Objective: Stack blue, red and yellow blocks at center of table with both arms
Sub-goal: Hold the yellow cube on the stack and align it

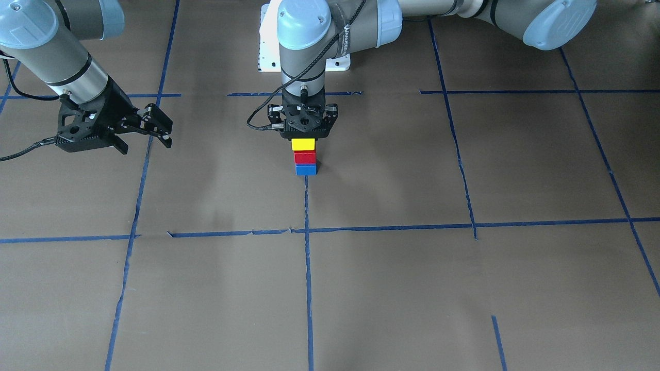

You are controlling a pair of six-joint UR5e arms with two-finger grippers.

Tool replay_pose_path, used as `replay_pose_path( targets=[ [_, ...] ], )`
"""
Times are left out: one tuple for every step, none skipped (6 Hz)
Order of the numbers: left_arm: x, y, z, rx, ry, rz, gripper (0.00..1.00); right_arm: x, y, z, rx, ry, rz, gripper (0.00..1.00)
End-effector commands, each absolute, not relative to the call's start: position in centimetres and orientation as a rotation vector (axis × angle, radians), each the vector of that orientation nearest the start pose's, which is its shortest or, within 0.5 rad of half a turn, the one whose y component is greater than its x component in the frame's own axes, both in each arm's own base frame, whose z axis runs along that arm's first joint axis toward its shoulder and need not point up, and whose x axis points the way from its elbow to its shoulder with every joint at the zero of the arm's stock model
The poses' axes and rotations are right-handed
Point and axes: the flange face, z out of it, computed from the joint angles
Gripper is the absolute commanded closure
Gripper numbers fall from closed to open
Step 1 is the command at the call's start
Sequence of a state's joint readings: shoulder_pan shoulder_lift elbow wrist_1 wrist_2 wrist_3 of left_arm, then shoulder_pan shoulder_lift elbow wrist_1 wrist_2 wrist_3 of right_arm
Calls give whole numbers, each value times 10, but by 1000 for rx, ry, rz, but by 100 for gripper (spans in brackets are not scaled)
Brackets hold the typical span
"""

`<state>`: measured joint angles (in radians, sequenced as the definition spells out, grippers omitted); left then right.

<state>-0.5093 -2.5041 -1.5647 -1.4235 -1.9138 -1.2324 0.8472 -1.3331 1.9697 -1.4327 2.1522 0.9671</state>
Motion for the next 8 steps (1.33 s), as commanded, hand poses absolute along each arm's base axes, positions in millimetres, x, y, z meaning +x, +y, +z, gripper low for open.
replay_pose_path(
  targets=[
    [574, -437, 99, 46, 828, -24, 76, -302, -460, 332, 86, -927, 1, 0],
    [573, -437, 99, 49, 829, -25, 77, -302, -460, 332, 86, -927, 1, 0],
    [573, -438, 98, 60, 826, -29, 77, -302, -460, 332, 86, -927, 1, 0],
    [573, -438, 97, 61, 827, -29, 77, -303, -460, 332, 85, -927, 0, 0],
    [573, -437, 98, 61, 825, -29, 76, -303, -460, 333, 85, -925, 1, 0],
    [573, -437, 100, 61, 824, -29, 56, -303, -460, 332, 86, -926, 0, 0],
    [573, -438, 101, 61, 822, -31, 50, -303, -460, 333, 84, -926, 0, 0],
    [571, -437, 97, 64, 829, -29, 50, -303, -460, 333, 84, -926, 0, 0]
  ],
)
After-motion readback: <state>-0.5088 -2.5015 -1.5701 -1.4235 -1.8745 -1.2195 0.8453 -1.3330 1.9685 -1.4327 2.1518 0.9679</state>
